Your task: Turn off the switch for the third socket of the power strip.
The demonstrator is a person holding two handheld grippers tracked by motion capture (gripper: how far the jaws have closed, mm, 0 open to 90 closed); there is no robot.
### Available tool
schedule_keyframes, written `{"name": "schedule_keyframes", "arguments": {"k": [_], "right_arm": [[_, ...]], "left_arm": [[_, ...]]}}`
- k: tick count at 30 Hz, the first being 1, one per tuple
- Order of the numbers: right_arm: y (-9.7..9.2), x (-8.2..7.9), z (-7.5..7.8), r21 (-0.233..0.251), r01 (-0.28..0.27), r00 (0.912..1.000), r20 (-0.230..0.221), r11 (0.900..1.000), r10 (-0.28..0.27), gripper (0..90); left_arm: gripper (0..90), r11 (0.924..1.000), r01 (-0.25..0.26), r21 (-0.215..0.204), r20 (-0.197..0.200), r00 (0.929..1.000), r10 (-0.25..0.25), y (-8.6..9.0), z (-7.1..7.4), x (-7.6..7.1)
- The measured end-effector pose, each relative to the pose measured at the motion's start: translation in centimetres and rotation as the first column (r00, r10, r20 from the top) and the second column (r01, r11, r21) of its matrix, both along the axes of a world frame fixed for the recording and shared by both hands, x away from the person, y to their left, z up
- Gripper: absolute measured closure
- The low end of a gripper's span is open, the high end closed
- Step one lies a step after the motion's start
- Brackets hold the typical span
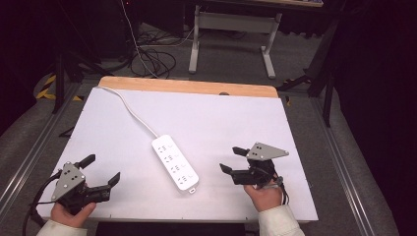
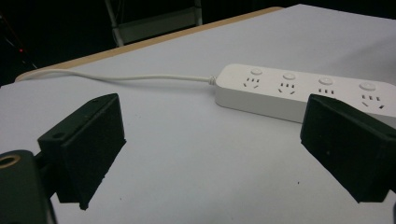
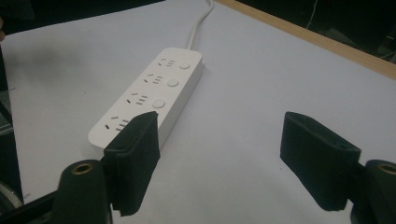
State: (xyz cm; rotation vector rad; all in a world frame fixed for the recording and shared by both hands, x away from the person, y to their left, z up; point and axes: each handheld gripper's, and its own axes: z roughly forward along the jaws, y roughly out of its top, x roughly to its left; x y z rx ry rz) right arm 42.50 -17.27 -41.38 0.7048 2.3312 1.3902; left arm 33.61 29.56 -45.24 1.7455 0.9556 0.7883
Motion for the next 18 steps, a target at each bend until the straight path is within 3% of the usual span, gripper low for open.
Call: {"name": "schedule_keyframes", "arguments": {"k": [18], "right_arm": [[4.4, 1.2, 1.2, 0.004, -0.086, 0.9963, -0.002, 0.9963, 0.086, 31.3]], "left_arm": [[6.7, 1.0, -0.005, -0.001, -0.003, 1.0, 0.005, 0.1, 0.0, 0.0]]}}
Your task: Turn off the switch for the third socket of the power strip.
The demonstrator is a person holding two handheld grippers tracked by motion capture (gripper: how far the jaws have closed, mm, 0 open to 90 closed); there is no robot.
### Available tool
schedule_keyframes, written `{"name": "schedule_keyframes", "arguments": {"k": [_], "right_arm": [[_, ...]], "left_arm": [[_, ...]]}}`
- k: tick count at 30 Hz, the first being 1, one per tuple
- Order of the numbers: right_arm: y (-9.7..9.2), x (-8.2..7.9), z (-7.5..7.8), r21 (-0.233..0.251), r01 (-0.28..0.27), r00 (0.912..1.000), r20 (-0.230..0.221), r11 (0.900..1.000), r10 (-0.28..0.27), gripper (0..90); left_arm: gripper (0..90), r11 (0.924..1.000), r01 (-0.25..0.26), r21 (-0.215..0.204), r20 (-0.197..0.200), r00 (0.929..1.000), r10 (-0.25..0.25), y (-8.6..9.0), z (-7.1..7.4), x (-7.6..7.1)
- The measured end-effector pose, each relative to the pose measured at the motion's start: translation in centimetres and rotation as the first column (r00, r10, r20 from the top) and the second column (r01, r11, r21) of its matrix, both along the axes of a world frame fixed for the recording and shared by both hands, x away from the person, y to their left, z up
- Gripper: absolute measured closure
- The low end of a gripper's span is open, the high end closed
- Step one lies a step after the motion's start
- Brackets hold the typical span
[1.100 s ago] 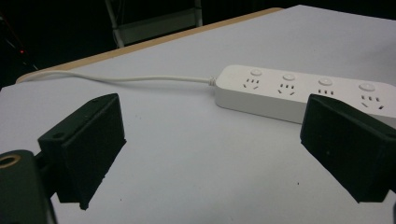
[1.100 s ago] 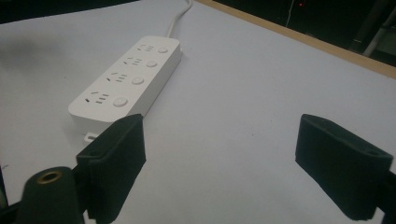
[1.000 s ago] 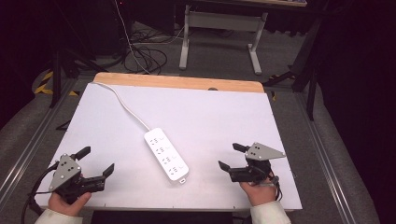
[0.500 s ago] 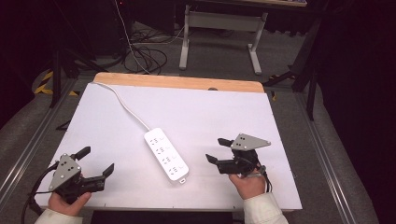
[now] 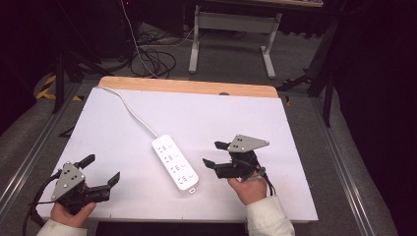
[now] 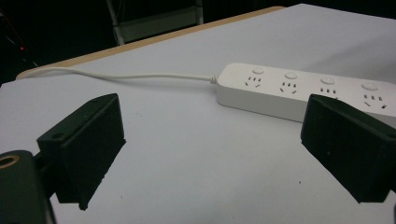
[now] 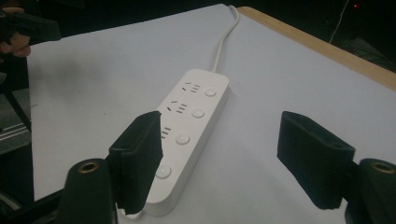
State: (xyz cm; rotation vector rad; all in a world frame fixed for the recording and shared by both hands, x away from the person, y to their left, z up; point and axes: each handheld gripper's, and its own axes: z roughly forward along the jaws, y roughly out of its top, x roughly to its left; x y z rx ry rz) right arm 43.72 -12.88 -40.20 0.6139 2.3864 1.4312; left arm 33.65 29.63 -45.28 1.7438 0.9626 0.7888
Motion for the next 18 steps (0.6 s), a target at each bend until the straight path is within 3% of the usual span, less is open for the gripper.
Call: {"name": "schedule_keyframes", "arguments": {"k": [18], "right_arm": [[3.4, 0.8, 0.1, -0.008, -0.062, 0.998, -0.012, 0.998, 0.062, 32.5]], "left_arm": [[6.3, 1.0, 0.003, -0.006, -0.007, 1.0, -0.003, 0.0, -0.1, 0.1]]}}
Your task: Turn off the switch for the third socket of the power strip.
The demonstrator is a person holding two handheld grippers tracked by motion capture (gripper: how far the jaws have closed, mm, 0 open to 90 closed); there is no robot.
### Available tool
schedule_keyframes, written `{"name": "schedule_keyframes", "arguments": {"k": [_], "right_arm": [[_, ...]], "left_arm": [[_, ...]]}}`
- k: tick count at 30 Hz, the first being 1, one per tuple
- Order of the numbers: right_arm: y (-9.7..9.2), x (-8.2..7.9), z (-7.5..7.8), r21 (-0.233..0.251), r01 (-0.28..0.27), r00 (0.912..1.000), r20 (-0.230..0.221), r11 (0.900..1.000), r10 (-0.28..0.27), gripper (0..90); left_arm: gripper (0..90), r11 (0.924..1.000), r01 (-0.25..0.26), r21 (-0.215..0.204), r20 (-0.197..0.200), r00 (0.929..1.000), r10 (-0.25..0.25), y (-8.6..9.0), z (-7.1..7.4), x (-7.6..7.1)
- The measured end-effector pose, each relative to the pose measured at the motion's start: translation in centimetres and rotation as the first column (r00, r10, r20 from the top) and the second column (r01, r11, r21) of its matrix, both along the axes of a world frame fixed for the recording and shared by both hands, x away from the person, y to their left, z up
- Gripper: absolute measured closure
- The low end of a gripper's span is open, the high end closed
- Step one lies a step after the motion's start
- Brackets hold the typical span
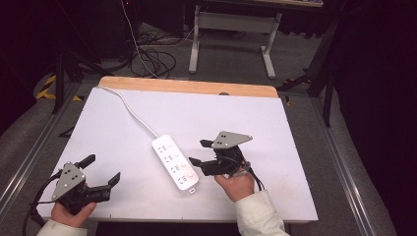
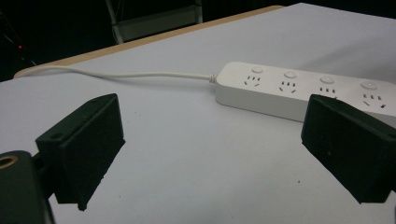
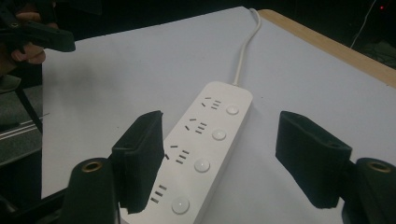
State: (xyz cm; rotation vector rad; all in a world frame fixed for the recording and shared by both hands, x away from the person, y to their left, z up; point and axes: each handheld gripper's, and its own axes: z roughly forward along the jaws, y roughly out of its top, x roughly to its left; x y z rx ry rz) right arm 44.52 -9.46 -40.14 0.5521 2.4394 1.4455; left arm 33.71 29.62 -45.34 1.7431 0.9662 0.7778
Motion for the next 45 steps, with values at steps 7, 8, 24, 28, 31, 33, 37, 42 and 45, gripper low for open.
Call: {"name": "schedule_keyframes", "arguments": {"k": [7, 8, 24, 28, 31, 33, 37, 42, 45], "right_arm": [[0.7, 0.4, -0.3, -0.001, -0.011, 0.9999, -0.013, 0.9999, 0.011, 33.0], [0.8, 0.4, -0.3, -0.001, -0.012, 0.9998, -0.015, 0.9999, 0.012, 33.4], [1.2, 0.6, -0.9, -0.005, 0.047, 0.9946, -0.092, 0.9989, -0.048, 89.0], [1.8, 0.7, -1.5, -0.081, 0.096, 0.9942, -0.039, 0.992, -0.1, 90.0], [2.2, 0.9, -2.0, -0.108, 0.096, 0.9938, -0.045, 0.9895, -0.101, 90.0], [2.5, 1.0, -2.2, -0.116, 0.084, 0.9945, -0.053, 0.9897, -0.091, 90.0], [3.1, 1.2, -2.7, -0.133, 0.062, 0.9952, -0.068, 0.9891, -0.071, 90.0], [3.6, 1.5, -3.3, -0.154, 0.038, 0.9941, -0.095, 0.9874, -0.053, 90.0], [3.9, 1.7, -3.6, -0.166, 0.033, 0.9922, -0.113, 0.9857, -0.052, 90.0]], "left_arm": [[6.2, 1.0, -0.004, 0.003, 0.003, 1.0, 0.004, 0.1, 0.0, 0.0], [6.2, 1.0, -0.005, 0.003, 0.003, 1.0, 0.005, 0.1, 0.0, 0.0], [6.3, 1.0, -0.001, -0.003, -0.001, 1.0, 0.001, 0.1, 0.0, 0.1], [6.3, 1.0, -0.004, -0.003, -0.004, 1.0, 0.004, 0.0, -0.1, 0.1], [6.3, 1.0, -0.005, -0.002, -0.003, 1.0, 0.005, 0.1, -0.1, 0.1], [6.3, 1.0, -0.005, 0.0, -0.003, 1.0, 0.005, 0.1, -0.1, 0.1], [6.3, 1.0, -0.005, 0.0, -0.003, 1.0, 0.005, 0.1, -0.1, 0.1], [6.3, 1.0, -0.005, 0.001, -0.003, 1.0, 0.005, 0.1, -0.1, 0.1], [6.3, 1.0, -0.002, 0.006, -0.007, 1.0, 0.002, 0.1, -0.1, 0.1]]}}
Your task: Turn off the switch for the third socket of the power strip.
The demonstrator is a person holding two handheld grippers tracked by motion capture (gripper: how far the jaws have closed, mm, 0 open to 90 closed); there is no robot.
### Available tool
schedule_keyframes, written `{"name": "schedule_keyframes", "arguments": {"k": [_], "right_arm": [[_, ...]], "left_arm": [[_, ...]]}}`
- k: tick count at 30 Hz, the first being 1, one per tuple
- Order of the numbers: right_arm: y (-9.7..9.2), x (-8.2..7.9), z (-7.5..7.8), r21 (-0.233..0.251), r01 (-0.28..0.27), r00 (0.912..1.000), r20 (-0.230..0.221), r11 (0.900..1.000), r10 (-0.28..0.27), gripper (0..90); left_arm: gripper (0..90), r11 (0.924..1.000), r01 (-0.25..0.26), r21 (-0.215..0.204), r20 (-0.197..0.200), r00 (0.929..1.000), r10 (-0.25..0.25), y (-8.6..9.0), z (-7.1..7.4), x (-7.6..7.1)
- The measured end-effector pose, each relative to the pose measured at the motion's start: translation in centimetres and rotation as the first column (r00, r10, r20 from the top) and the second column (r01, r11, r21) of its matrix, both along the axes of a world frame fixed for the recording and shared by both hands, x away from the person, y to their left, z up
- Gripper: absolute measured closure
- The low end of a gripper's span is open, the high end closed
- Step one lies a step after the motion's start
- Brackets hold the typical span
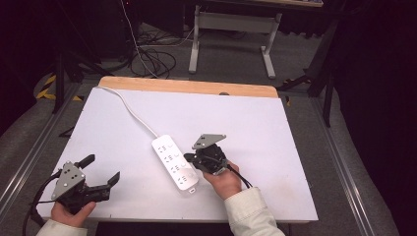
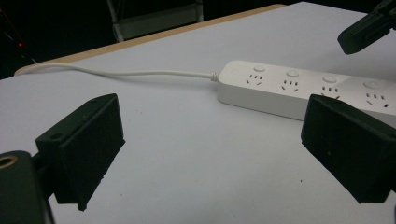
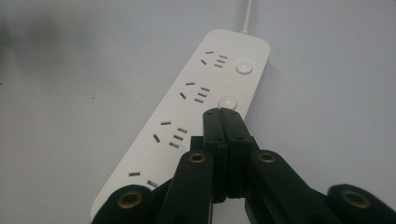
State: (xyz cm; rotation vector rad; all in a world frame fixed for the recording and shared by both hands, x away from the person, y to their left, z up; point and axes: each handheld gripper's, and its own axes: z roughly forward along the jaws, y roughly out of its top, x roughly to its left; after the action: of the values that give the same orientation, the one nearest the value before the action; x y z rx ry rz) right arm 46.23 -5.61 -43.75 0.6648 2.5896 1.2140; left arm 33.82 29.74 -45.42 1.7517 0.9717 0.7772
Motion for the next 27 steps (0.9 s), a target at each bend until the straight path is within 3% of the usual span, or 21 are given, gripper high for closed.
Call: {"name": "schedule_keyframes", "arguments": {"k": [8, 27], "right_arm": [[0.6, 0.3, -0.7, -0.01, -0.012, 0.9991, -0.041, 0.9999, 0.012, 90.0], [1.6, 0.3, -1.9, -0.06, -0.019, 0.9995, -0.027, 0.998, 0.018, 90.0]], "left_arm": [[6.3, 1.0, -0.002, 0.001, 0.003, 1.0, 0.002, 0.0, 0.0, 0.0], [6.4, 1.0, 0.0, -0.003, 0.002, 1.0, 0.0, 0.0, 0.0, 0.0]]}}
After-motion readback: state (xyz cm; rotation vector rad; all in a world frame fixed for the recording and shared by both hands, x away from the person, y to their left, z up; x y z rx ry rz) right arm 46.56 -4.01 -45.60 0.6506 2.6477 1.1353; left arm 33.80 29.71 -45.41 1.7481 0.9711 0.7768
